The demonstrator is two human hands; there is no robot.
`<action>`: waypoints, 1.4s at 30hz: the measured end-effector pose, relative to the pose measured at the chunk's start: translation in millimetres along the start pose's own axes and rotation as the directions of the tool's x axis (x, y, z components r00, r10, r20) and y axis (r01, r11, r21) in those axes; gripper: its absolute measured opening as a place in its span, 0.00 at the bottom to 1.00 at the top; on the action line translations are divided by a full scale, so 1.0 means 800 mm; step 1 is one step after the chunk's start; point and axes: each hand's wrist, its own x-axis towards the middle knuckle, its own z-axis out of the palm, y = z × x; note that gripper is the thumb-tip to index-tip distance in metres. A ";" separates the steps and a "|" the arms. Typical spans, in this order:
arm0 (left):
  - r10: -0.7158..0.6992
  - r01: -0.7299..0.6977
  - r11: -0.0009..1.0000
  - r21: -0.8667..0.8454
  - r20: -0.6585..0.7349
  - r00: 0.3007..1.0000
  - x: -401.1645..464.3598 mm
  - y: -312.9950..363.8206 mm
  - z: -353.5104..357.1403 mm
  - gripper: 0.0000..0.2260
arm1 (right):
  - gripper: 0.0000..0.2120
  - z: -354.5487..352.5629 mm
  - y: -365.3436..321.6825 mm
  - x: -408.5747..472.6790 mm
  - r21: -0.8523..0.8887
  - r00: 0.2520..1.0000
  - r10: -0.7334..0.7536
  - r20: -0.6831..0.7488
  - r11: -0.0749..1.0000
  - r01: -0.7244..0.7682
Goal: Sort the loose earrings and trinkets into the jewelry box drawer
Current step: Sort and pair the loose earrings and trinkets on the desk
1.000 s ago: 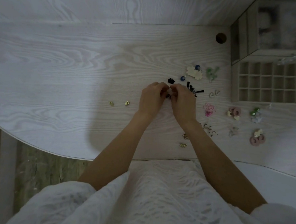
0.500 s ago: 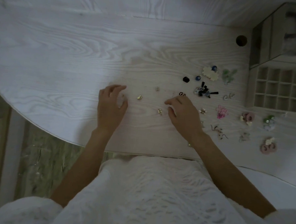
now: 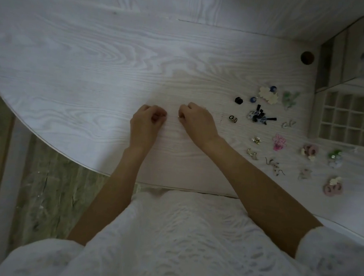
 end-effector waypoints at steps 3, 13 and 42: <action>0.008 -0.008 1.000 0.008 0.019 1.000 0.002 -0.003 -0.001 0.03 | 0.04 0.002 0.004 -0.002 -0.038 0.999 -0.008 -0.052 0.999 0.006; 0.198 -0.191 0.967 0.168 -0.022 0.980 -0.006 0.013 0.013 0.08 | 0.07 -0.016 0.052 -0.039 0.143 0.991 0.091 -0.102 0.987 -0.076; 0.273 -0.283 0.956 0.078 0.119 0.955 -0.016 0.048 0.060 0.07 | 0.05 -0.007 0.083 -0.106 0.032 0.954 0.173 -0.245 0.985 -0.171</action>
